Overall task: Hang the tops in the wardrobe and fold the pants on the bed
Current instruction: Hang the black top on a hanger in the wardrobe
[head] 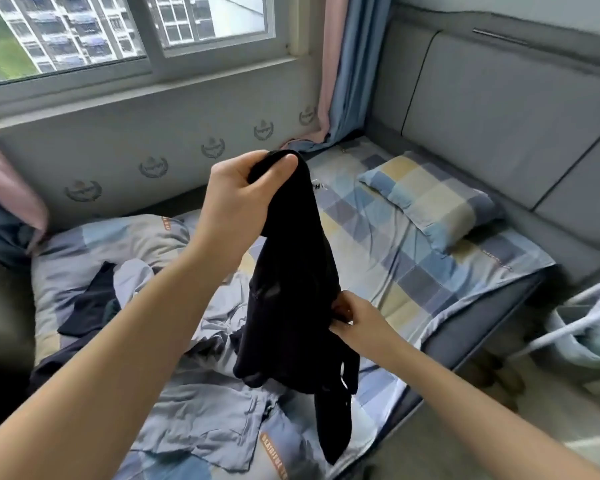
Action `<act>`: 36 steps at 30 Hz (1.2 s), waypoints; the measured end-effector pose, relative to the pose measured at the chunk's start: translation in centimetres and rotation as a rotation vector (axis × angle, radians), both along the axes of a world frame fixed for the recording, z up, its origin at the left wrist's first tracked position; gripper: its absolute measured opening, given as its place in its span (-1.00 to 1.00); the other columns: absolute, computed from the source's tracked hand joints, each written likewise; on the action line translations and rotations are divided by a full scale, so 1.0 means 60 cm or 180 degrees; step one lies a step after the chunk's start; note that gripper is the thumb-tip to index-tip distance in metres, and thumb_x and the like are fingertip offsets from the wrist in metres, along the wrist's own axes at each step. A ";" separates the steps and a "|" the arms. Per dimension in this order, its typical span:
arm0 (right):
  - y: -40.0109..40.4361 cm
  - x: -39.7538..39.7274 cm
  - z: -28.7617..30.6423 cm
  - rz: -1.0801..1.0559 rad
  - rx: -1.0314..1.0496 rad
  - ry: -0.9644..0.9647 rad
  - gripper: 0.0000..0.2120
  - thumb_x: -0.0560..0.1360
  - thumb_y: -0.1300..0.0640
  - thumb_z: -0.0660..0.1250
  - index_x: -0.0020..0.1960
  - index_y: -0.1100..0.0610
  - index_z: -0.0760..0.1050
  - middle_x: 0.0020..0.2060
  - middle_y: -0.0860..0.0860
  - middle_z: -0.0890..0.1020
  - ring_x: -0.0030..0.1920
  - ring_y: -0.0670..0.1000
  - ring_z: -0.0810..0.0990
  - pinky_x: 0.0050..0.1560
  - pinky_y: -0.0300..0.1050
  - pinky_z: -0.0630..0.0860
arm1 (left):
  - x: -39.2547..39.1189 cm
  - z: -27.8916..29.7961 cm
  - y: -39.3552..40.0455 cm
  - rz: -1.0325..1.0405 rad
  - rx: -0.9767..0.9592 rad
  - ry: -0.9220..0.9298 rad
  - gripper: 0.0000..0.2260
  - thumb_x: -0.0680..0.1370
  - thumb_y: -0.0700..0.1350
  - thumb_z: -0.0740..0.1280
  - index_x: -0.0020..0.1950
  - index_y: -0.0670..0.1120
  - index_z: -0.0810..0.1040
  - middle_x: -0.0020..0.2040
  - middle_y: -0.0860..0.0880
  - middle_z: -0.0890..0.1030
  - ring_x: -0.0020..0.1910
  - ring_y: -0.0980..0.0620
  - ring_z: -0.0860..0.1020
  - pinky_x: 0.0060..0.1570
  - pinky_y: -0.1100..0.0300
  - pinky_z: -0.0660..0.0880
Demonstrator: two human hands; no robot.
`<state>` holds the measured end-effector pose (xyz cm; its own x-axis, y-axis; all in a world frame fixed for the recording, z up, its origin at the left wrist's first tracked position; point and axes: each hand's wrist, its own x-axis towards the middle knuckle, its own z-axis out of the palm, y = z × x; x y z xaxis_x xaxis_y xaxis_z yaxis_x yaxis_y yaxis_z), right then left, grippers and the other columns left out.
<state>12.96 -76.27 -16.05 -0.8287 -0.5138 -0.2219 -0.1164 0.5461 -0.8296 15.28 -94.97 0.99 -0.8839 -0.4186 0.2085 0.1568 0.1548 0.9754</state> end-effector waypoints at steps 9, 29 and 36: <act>-0.072 0.005 0.121 0.0555 -0.0589 -0.0825 -0.68 0.47 -0.06 0.40 0.20 -0.07 0.47 0.00 -0.19 0.60 0.01 -0.24 0.56 0.04 -0.29 0.47 | 0.028 0.018 0.011 0.0146 -0.0048 -0.0074 -0.84 0.55 -0.11 0.39 -0.21 -0.10 0.63 -0.36 0.01 0.58 -0.36 0.06 0.56 -0.37 0.21 0.48; 0.362 -0.023 0.340 -0.1449 -0.1706 0.0421 -0.77 0.45 0.13 0.43 -0.17 0.32 0.55 -0.32 0.10 0.56 -0.29 0.02 0.55 -0.25 -0.17 0.45 | -0.051 0.010 0.202 -0.0069 -0.1501 -0.0800 -0.88 0.48 -0.16 0.44 -0.11 0.06 0.58 -0.20 -0.03 0.63 -0.26 -0.05 0.57 -0.22 0.06 0.54; 0.588 0.037 0.371 -0.2027 -0.0238 0.1373 -0.85 0.43 0.19 0.40 -0.21 0.15 0.43 -0.48 0.01 0.41 -0.46 -0.03 0.37 -0.43 -0.18 0.30 | -0.085 0.020 0.395 -0.0895 -0.0626 -0.1146 -0.83 0.47 -0.41 0.36 -0.16 -0.15 0.63 -0.13 -0.28 0.63 -0.22 -0.10 0.57 -0.16 0.07 0.57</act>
